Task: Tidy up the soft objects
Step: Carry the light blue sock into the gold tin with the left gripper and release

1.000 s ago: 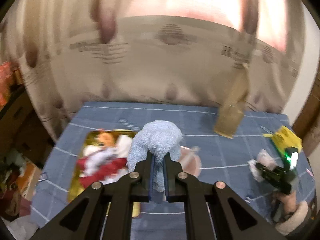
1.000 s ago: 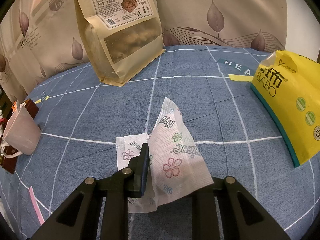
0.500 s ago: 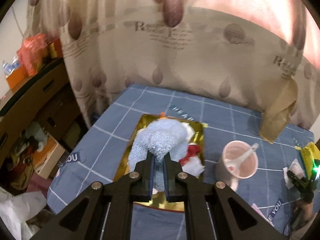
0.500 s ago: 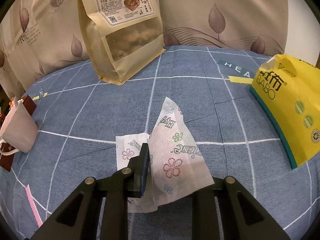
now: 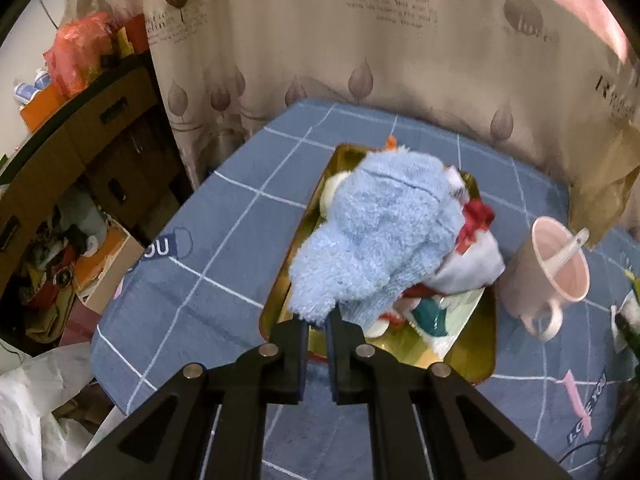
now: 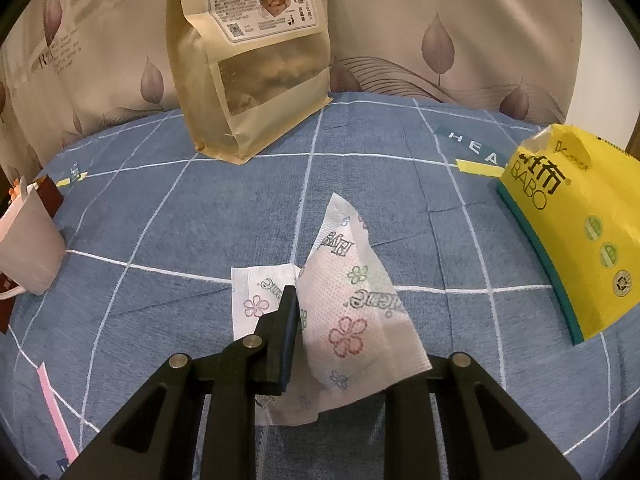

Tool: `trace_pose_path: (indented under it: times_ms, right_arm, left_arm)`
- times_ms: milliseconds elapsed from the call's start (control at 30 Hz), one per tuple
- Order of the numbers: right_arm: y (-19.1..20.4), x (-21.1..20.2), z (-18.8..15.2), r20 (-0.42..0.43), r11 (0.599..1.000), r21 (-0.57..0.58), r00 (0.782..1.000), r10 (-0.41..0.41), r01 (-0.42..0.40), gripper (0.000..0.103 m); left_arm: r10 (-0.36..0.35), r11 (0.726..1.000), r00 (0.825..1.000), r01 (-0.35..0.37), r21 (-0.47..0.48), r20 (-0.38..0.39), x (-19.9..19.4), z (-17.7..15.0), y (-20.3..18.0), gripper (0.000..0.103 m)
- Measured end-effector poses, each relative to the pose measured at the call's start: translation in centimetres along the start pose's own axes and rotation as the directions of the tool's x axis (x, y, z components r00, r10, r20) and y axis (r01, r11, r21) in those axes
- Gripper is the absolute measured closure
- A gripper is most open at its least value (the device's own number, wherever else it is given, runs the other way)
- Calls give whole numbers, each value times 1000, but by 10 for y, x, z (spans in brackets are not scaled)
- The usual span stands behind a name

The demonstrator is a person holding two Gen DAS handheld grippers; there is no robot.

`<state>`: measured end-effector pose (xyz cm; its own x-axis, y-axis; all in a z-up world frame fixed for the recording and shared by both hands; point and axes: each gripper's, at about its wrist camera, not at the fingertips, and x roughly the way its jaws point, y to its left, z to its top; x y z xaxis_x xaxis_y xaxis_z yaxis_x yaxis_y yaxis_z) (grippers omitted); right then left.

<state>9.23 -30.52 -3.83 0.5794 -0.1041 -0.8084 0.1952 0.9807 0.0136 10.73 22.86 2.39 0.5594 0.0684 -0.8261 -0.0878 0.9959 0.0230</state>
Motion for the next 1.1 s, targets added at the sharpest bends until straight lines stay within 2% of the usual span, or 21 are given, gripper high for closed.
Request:
trace_pose_path:
  times_ms: [200, 300, 367, 400, 500, 567, 700, 833, 1100]
  right_arm:
    - [3, -1, 0, -1, 1000, -12, 1000, -18, 18, 82]
    - [4, -1, 0, -1, 999, -21, 1000, -28, 28, 82]
    - [5, -1, 0, -1, 999, -25, 999, -34, 34, 82]
    - [6, -1, 0, -1, 999, -26, 999, -37, 36, 82]
    - [6, -1, 0, -1, 999, -28, 999, -40, 40, 82]
    - [7, -1, 0, -1, 999, -29, 999, -41, 41, 82]
    - [7, -2, 0, 2, 999, -32, 999, -44, 44, 82]
    - [8, -4, 0, 8, 998, -37, 999, -46, 47, 86]
    - [15, -16, 12, 32, 998, -40, 998, -50, 51, 87]
  left_arm:
    - [47, 998, 999, -45, 53, -21, 13, -4, -8, 95]
    - [60, 996, 998, -59, 61, -23, 13, -5, -8, 89]
    - [69, 996, 997, -67, 61, -33, 13, -6, -7, 67]
    - [69, 996, 997, -68, 59, -29, 13, -7, -7, 63]
    - [56, 997, 998, -55, 61, -14, 6, -7, -4, 61]
    - [42, 997, 999, -42, 64, 2, -1, -7, -4, 55]
    - [46, 996, 998, -49, 78, 38, -9, -6, -7, 52]
    - [43, 996, 998, -46, 78, 37, -6, -7, -6, 50]
    - [2, 999, 999, -4, 47, 47, -6, -6, 2, 50]
